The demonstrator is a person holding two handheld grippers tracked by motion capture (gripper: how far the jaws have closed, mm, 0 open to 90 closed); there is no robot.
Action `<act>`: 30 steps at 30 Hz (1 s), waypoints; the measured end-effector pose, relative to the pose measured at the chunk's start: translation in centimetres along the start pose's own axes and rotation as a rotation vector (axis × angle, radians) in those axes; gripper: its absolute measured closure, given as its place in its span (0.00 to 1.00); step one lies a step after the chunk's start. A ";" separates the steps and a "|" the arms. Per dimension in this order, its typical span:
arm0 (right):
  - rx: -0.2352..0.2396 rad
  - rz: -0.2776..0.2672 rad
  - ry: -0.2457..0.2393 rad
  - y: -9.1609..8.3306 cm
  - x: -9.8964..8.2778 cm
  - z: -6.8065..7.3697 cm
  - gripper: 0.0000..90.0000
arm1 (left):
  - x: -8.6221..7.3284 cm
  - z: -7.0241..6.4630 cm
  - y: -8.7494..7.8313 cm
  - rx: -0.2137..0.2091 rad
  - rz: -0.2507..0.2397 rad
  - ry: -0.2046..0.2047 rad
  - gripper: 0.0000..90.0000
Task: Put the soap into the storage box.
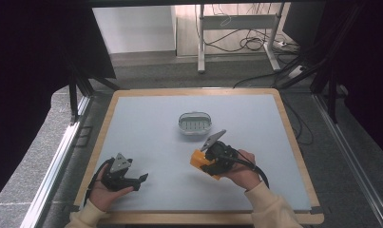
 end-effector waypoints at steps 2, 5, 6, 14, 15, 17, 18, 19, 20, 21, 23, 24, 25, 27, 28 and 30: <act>0.009 -0.003 -0.011 0.1 0.7 -0.1 0.68 | 0.0 -0.1 0.0 -0.004 -0.005 -0.005 0.19; 0.002 -0.001 -0.019 0.0 1.2 -0.2 0.68 | 0.0 0.0 0.0 -0.006 -0.007 -0.007 0.19; 0.000 -0.002 -0.021 0.0 1.4 -0.3 0.68 | 0.0 -0.1 0.0 -0.008 -0.009 -0.008 0.19; -0.012 -0.010 -0.031 -0.8 2.3 -1.0 0.68 | 0.0 0.0 0.0 -0.010 -0.012 -0.015 0.19; -0.017 -0.013 -0.033 -0.9 2.5 -1.2 0.68 | 0.0 0.0 0.0 -0.007 -0.009 -0.014 0.19; -0.015 -0.016 -0.035 -1.0 2.6 -1.4 0.68 | 0.1 0.0 -0.1 -0.006 -0.012 -0.017 0.19; -0.015 -0.016 -0.035 -1.0 2.6 -1.4 0.68 | 0.1 0.0 -0.1 -0.006 -0.012 -0.017 0.19; -0.015 -0.016 -0.035 -1.0 2.7 -1.5 0.68 | 0.1 0.0 -0.1 -0.006 -0.006 -0.013 0.19; -0.010 -0.017 -0.038 -0.9 2.8 -1.8 0.68 | 0.1 0.0 0.0 -0.004 -0.004 -0.011 0.19; -0.010 -0.017 -0.038 -0.9 2.8 -1.8 0.68 | 0.1 0.0 0.0 -0.004 -0.004 -0.011 0.19; -0.012 -0.016 -0.040 -0.9 2.9 -2.0 0.68 | 0.1 0.0 0.1 -0.008 -0.001 -0.009 0.19; -0.014 -0.016 -0.040 -0.9 2.9 -2.1 0.68 | 0.1 0.0 0.1 -0.009 0.001 -0.009 0.19; -0.015 -0.017 -0.038 -1.0 3.0 -2.2 0.68 | 0.1 0.0 0.1 -0.009 0.000 -0.010 0.19; -0.022 -0.021 -0.025 -1.1 3.1 -2.4 0.68 | 0.1 0.0 0.1 -0.010 0.002 -0.011 0.19; -0.025 -0.022 -0.020 -1.1 3.1 -2.5 0.68 | 0.1 0.0 0.1 -0.009 0.002 -0.011 0.19; -0.014 -0.025 -0.021 -1.2 3.2 -2.8 0.68 | 0.1 0.0 0.1 -0.007 0.003 -0.010 0.19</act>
Point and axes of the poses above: each handheld gripper's, and its own axes: y roughly forward along the jaws, x roughly out of its top, z roughly to its left, the point moved 4 cm from there along y, roughly forward along the jaws, and after that the axes turned 10 degrees about z, right-handed, at the moved point
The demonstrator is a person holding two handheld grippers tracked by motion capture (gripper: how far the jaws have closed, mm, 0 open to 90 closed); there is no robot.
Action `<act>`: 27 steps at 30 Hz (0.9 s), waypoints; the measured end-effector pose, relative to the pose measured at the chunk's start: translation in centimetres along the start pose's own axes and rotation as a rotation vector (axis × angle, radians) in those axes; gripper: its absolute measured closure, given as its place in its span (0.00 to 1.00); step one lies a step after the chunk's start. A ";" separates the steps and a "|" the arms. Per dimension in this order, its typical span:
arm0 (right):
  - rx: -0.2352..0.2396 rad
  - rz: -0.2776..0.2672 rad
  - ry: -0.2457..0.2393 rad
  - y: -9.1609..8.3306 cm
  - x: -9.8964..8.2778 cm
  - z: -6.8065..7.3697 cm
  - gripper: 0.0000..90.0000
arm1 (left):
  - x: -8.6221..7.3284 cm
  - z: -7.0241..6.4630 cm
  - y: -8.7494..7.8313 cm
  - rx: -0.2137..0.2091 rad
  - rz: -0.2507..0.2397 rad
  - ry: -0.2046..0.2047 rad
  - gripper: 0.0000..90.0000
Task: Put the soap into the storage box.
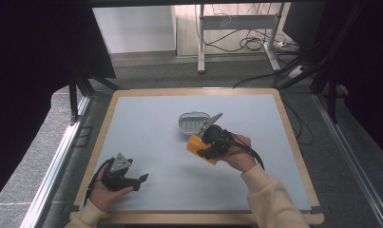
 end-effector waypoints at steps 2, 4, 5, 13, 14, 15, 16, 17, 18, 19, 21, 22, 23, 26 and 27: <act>0.006 -0.001 -0.001 0.0 0.1 -0.1 0.68 | 0.0 0.0 0.0 0.001 0.002 0.002 0.19; 0.007 -0.001 -0.004 -0.1 0.1 -0.2 0.68 | 0.0 0.0 0.0 0.002 0.004 0.002 0.19; 0.007 -0.002 -0.004 -0.2 0.2 -0.4 0.68 | 0.0 0.0 0.1 0.002 0.004 0.003 0.19; 0.011 0.010 0.019 -0.1 0.4 -1.2 0.68 | 0.0 0.1 0.0 -0.001 -0.003 -0.005 0.19; 0.011 0.010 0.019 -0.1 0.4 -1.2 0.68 | 0.0 0.1 0.0 -0.001 -0.003 -0.005 0.19; 0.015 0.007 0.016 -0.1 0.5 -1.3 0.68 | 0.0 0.1 0.0 -0.001 -0.003 -0.005 0.19; 0.015 0.007 0.016 -0.1 0.5 -1.3 0.68 | 0.0 0.1 0.0 -0.001 -0.003 -0.005 0.19; 0.016 0.006 0.014 -0.1 0.5 -1.4 0.68 | 0.0 0.1 0.0 -0.001 -0.003 -0.005 0.19; 0.015 0.008 0.011 0.0 0.6 -1.4 0.68 | 0.0 0.1 0.0 -0.001 -0.002 -0.004 0.19; 0.006 0.015 0.002 0.0 0.7 -1.6 0.68 | 0.0 0.1 0.0 -0.001 -0.002 -0.003 0.19; 0.004 0.017 0.000 0.0 0.8 -1.6 0.68 | 0.0 0.1 0.0 -0.001 -0.002 -0.003 0.19; 0.003 0.017 -0.002 0.0 0.9 -1.7 0.68 | 0.0 0.1 0.0 -0.001 -0.002 -0.003 0.19; 0.005 0.018 0.000 -0.1 1.1 -1.8 0.68 | 0.0 0.1 0.0 0.000 -0.002 -0.003 0.19; 0.001 0.017 -0.001 -0.1 1.2 -2.0 0.68 | 0.0 0.2 0.0 0.002 -0.004 -0.005 0.19; 0.003 0.013 0.001 -0.1 1.3 -2.1 0.68 | 0.0 0.2 0.0 0.002 -0.004 -0.005 0.19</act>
Point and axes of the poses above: each handheld gripper's, and its own axes: y roughly forward along the jaws, x roughly out of its top, z roughly to its left, the point moved 4 cm from there along y, roughly forward along the jaws, and after that the axes turned 10 degrees about z, right-handed, at the moved point
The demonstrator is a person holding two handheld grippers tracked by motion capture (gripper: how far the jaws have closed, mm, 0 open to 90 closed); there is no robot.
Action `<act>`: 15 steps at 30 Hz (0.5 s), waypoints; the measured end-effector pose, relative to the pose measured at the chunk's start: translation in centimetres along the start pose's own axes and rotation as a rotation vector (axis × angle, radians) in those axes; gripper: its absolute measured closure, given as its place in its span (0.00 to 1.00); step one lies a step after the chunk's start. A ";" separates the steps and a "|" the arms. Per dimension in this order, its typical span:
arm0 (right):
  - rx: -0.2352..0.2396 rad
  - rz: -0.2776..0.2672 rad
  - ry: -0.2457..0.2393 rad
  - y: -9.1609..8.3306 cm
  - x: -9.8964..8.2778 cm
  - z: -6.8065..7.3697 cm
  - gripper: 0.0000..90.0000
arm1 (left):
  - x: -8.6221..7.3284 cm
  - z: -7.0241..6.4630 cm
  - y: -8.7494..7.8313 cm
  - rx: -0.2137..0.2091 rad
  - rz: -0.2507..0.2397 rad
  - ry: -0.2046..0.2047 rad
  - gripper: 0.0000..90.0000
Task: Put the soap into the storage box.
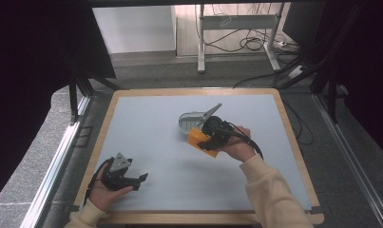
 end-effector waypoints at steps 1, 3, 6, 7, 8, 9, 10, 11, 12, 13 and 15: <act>0.000 0.000 0.000 0.0 0.0 0.0 0.68 | 0.0 0.0 0.0 0.000 -0.001 0.001 0.19; -0.005 0.004 -0.002 0.0 0.1 -0.1 0.68 | 0.0 0.1 -0.2 0.001 -0.006 -0.005 0.19; -0.022 0.003 -0.014 0.0 0.3 -0.4 0.68 | 0.0 0.2 -0.2 0.001 -0.006 -0.008 0.19; -0.024 0.004 -0.017 0.0 0.3 -0.4 0.68 | 0.0 0.2 -0.2 0.003 -0.001 0.000 0.19; -0.024 0.004 -0.017 0.0 0.3 -0.4 0.68 | 0.0 0.2 -0.2 0.003 -0.001 0.000 0.19; -0.023 0.005 -0.022 0.0 0.4 -0.5 0.68 | 0.0 0.2 -0.2 0.002 0.000 -0.001 0.19; -0.022 0.009 -0.032 0.1 0.4 -0.7 0.68 | 0.0 0.2 -0.2 0.003 0.000 0.000 0.19; -0.022 0.009 -0.032 0.1 0.4 -0.7 0.68 | 0.0 0.2 -0.2 0.003 0.000 0.000 0.19; -0.013 0.009 -0.037 0.2 0.5 -0.9 0.68 | 0.0 0.2 -0.2 0.005 -0.004 -0.006 0.19; -0.008 0.006 -0.038 0.2 0.6 -1.0 0.68 | 0.0 0.2 -0.2 0.005 -0.004 -0.006 0.19; -0.004 0.005 -0.038 0.2 0.6 -1.2 0.68 | 0.0 0.2 -0.2 0.007 -0.008 -0.011 0.19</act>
Point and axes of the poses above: each handheld gripper's, and its own axes: y roughly forward along the jaws, x roughly out of its top, z roughly to its left, the point moved 4 cm from there along y, roughly forward along the jaws, and after that the axes turned 10 degrees about z, right-handed, at the moved point
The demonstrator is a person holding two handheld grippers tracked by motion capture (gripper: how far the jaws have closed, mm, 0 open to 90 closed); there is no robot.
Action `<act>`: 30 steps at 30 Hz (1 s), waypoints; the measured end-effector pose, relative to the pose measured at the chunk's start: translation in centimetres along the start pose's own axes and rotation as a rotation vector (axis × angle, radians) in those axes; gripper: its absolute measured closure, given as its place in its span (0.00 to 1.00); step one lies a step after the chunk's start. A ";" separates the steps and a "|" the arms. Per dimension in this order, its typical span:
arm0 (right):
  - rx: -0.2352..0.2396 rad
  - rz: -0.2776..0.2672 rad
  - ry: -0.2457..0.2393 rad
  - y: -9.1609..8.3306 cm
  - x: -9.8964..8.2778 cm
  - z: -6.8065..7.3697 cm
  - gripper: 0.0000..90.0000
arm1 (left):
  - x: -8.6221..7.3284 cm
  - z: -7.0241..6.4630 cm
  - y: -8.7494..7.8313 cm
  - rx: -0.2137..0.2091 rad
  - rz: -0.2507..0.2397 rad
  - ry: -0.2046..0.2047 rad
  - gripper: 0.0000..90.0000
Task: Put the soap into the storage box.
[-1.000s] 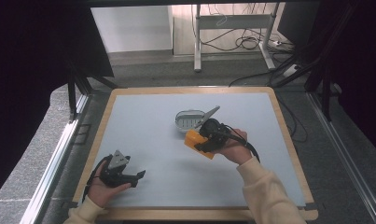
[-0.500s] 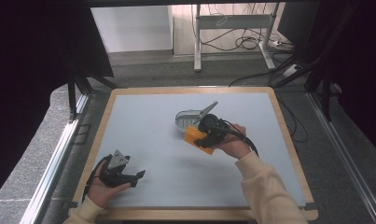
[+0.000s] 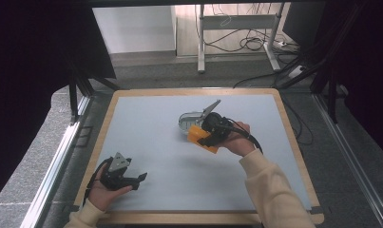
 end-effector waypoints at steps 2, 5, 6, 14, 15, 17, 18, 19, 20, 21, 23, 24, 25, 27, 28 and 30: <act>0.000 0.000 -0.003 0.0 0.1 -0.2 0.68 | 0.0 0.0 0.0 0.000 0.000 -0.001 0.19; -0.009 0.000 -0.016 0.1 0.3 -0.3 0.68 | 0.0 0.0 0.0 -0.001 0.003 0.004 0.19; -0.009 0.000 -0.016 0.1 0.3 -0.3 0.68 | 0.0 0.0 0.0 -0.001 0.007 0.008 0.19; -0.004 -0.010 -0.042 0.2 0.9 -0.3 0.68 | 0.0 0.0 0.0 -0.001 0.007 0.008 0.19; 0.003 -0.011 -0.046 0.2 1.0 -0.3 0.68 | 0.0 0.0 0.0 -0.001 0.007 0.008 0.19; 0.001 -0.007 -0.053 0.2 1.1 -0.2 0.68 | 0.0 -0.1 0.1 0.000 0.004 0.003 0.19; -0.001 -0.003 -0.054 0.3 1.1 -0.2 0.68 | 0.0 -0.1 0.1 -0.001 0.005 0.004 0.19; -0.001 0.002 -0.054 0.3 1.3 -0.4 0.68 | 0.0 -0.1 0.1 -0.001 0.005 0.005 0.19; 0.002 0.002 -0.050 0.4 1.3 -0.5 0.68 | 0.0 -0.1 0.1 -0.001 0.005 0.005 0.19; 0.000 0.003 -0.049 0.4 1.4 -0.6 0.68 | 0.0 -0.1 0.1 -0.001 0.004 0.004 0.19; 0.002 0.003 -0.049 0.4 1.4 -0.8 0.68 | 0.0 -0.1 0.1 -0.002 0.003 0.002 0.19; 0.001 0.001 -0.047 0.4 1.5 -1.0 0.68 | 0.0 -0.1 0.1 -0.002 0.003 0.002 0.19; -0.001 -0.003 -0.042 0.5 1.6 -1.3 0.68 | 0.0 -0.1 0.1 -0.001 0.003 0.003 0.19; -0.001 -0.002 -0.050 0.6 1.7 -1.6 0.68 | 0.0 -0.1 0.2 -0.004 0.007 0.006 0.19; 0.003 -0.006 -0.052 0.6 1.8 -1.7 0.68 | 0.0 -0.1 0.2 -0.003 0.006 0.007 0.19; 0.009 -0.007 -0.050 0.6 1.8 -1.9 0.68 | 0.0 -0.1 0.2 -0.003 0.007 0.007 0.19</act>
Point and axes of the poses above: each handheld gripper's, and its own axes: y roughly forward along the jaws, x roughly out of its top, z roughly to its left, the point moved 4 cm from there along y, roughly forward along the jaws, and after that the axes turned 10 degrees about z, right-handed, at the moved point
